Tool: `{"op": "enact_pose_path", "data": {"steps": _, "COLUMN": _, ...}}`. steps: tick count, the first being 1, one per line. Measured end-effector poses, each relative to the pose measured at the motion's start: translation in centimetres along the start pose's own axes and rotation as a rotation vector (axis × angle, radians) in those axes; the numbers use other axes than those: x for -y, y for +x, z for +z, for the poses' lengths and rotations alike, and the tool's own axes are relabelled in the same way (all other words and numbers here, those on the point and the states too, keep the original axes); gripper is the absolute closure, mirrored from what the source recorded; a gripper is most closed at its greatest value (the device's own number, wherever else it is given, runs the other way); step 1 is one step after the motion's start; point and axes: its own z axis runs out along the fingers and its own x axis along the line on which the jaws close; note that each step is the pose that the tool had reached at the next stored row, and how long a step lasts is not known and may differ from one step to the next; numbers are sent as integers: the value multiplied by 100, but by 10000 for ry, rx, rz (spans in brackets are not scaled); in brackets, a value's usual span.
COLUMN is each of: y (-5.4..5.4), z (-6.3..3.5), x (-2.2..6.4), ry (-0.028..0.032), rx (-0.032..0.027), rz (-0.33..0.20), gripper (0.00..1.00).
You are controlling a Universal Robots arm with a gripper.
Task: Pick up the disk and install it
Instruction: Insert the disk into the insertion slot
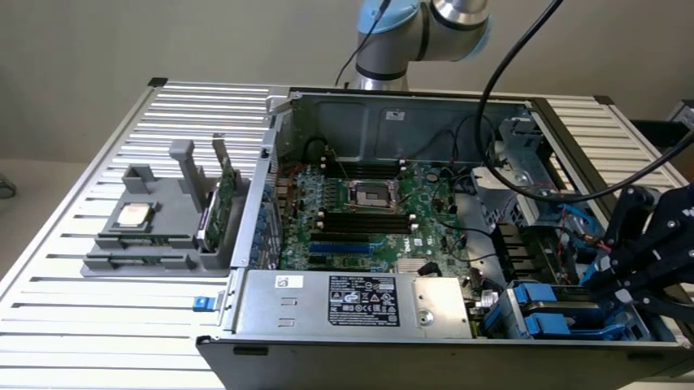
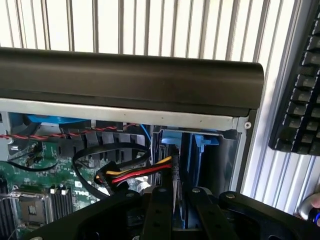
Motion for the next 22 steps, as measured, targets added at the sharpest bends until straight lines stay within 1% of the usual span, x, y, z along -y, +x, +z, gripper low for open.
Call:
{"op": "enact_pose_path", "data": {"steps": 1, "y": 0, "z": 0, "x": 0, "ry": 179, "rx": -10, "rz": 15, "gripper": 83}}
{"op": "enact_pose_path", "data": {"steps": 2, "y": 0, "z": 1, "x": 0, "ry": 316, "rx": -20, "rz": 25, "gripper": 83}}
{"op": "enact_pose_path", "data": {"steps": 3, "y": 0, "z": 1, "x": -1, "ry": 415, "rx": -42, "rz": 28, "gripper": 83}}
{"op": "enact_pose_path", "data": {"steps": 4, "y": 0, "z": 2, "x": -3, "ry": 487, "rx": -70, "rz": 27, "gripper": 83}}
{"op": "enact_pose_path", "data": {"steps": 5, "y": -1, "z": 3, "x": -8, "ry": 537, "rx": -104, "rz": 23, "gripper": 83}}
{"op": "enact_pose_path", "data": {"steps": 7, "y": -2, "z": 4, "x": -25, "ry": 601, "rx": -184, "rz": 8, "gripper": 83}}
{"op": "enact_pose_path", "data": {"steps": 10, "y": -3, "z": 7, "x": -60, "ry": 662, "rx": -304, "rz": -17, "gripper": 83}}
{"op": "enact_pose_path", "data": {"steps": 13, "y": -6, "z": 15, "x": -98, "ry": 746, "rx": -383, "rz": -29, "gripper": 83}}
{"op": "enact_pose_path", "data": {"steps": 16, "y": -9, "z": 30, "x": -127, "ry": 860, "rx": -415, "rz": -19, "gripper": 83}}
{"op": "enact_pose_path", "data": {"steps": 22, "y": -14, "z": 69, "x": -177, "ry": 1084, "rx": -440, "rz": 38, "gripper": 83}}
